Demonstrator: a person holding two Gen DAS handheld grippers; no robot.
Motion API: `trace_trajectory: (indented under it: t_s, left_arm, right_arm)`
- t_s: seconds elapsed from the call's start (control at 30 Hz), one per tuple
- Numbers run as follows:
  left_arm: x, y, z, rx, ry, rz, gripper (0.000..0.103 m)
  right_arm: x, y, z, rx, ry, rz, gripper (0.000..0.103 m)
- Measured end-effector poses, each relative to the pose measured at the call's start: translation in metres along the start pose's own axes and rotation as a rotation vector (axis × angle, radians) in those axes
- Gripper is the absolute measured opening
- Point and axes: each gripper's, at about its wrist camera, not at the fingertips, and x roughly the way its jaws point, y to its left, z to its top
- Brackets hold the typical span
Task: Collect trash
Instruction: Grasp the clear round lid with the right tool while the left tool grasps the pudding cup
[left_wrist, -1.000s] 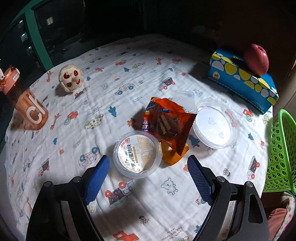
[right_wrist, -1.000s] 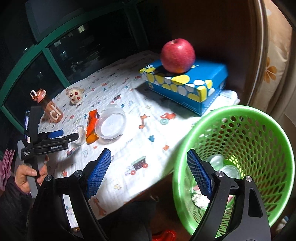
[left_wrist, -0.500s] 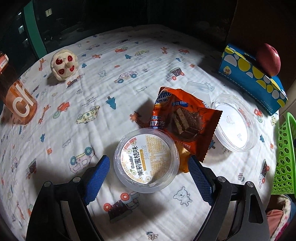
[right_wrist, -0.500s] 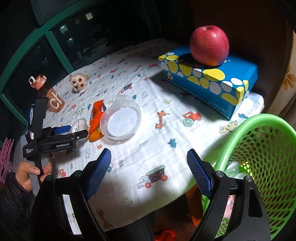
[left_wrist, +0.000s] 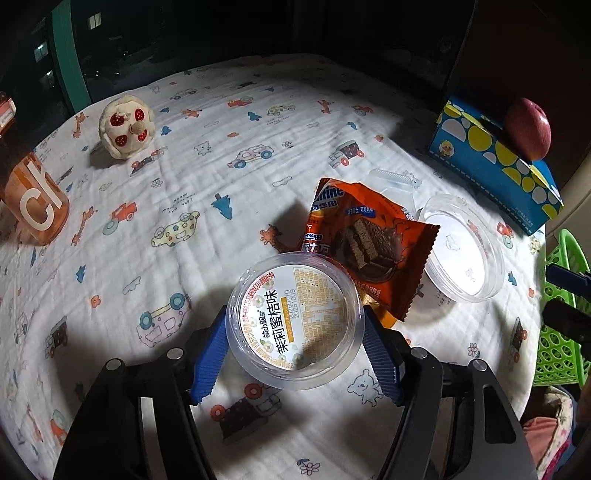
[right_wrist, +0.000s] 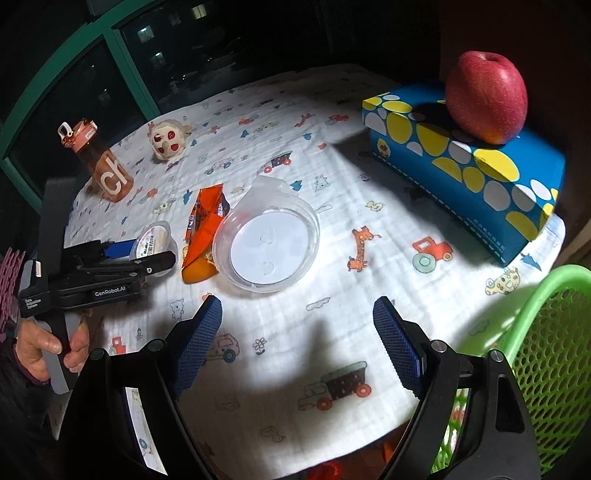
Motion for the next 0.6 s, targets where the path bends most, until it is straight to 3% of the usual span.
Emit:
trace_trajectory:
  t_s: [0.6]
  left_arm:
    - [-0.037,0.021,-0.005,-0.042,-0.059,0.001,0.066]
  right_arm:
    - [0.07,0.038,0.028,-0.185,0.074,-0.048,0.093]
